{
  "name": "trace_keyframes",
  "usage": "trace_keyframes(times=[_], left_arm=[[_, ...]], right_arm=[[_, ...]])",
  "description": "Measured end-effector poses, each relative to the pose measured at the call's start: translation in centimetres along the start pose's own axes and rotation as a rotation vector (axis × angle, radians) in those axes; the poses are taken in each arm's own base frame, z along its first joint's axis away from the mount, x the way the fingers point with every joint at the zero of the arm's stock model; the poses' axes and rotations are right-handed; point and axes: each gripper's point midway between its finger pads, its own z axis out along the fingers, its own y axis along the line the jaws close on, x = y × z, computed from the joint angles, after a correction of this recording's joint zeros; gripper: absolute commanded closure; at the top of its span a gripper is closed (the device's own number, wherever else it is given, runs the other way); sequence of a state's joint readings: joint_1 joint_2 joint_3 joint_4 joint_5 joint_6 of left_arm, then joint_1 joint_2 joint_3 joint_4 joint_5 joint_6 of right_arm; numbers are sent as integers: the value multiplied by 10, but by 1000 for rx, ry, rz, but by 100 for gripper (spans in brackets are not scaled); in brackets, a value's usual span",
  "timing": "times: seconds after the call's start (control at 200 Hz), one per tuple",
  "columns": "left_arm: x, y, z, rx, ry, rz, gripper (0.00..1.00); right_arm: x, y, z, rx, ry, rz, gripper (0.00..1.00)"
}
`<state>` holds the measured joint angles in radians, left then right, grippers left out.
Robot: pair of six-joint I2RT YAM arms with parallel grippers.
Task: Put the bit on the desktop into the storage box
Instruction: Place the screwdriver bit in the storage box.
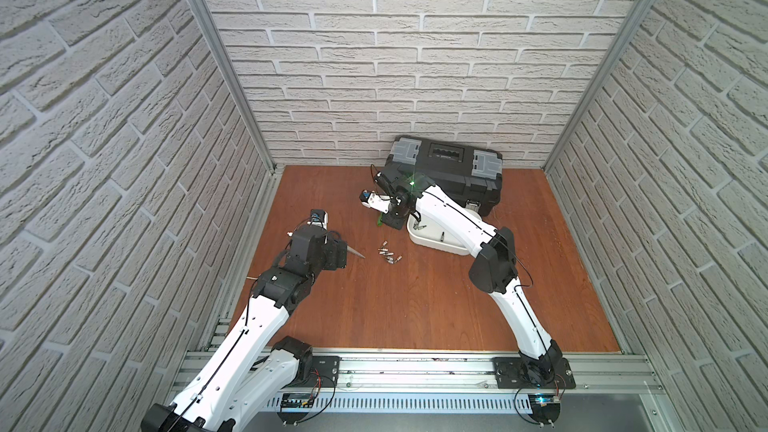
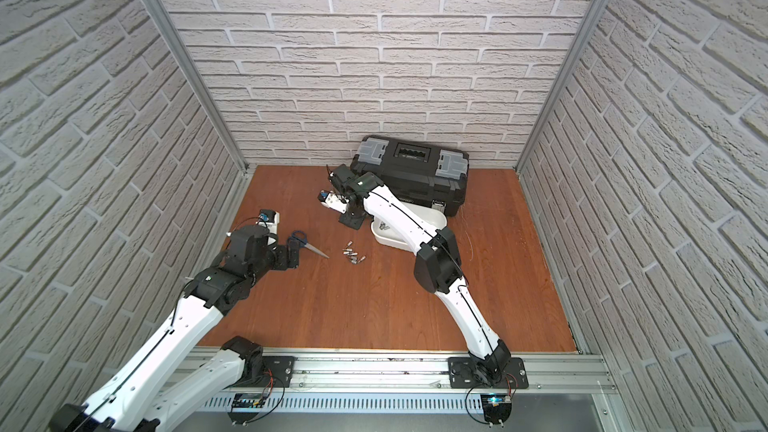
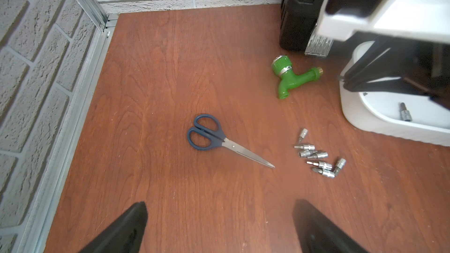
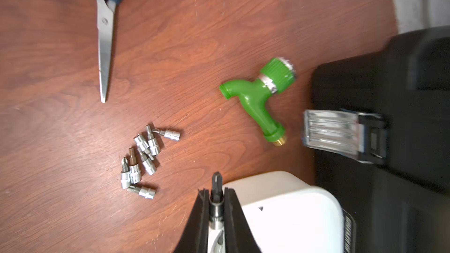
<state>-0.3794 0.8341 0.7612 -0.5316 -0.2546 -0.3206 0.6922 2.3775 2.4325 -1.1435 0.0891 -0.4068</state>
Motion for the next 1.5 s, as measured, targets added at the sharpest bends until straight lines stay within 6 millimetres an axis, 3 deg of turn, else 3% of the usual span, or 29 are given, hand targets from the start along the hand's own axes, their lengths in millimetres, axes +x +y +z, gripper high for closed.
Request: trace_keyframes(times=[0.225, 0.485, 0.755, 0.98, 1.22, 1.5], left_arm=[[0, 1, 0, 2, 1, -15, 2], [-1, 1, -2, 3, -7, -22, 2], [-4, 2, -5, 8, -22, -27, 2], [-6, 2, -10, 15, -40, -32, 2], [-8, 2, -13, 18, -54, -36, 2], [-9, 2, -14, 18, -55, -38, 2]], right_arm=[[8, -19, -36, 34, -29, 71, 95], [52, -42, -52, 61, 37, 158, 95], [107, -48, -38, 51, 150, 245, 95], [138, -41, -16, 25, 219, 282, 96], [150, -41, -1, 18, 234, 306, 96], [147, -47, 7, 30, 212, 320, 96]])
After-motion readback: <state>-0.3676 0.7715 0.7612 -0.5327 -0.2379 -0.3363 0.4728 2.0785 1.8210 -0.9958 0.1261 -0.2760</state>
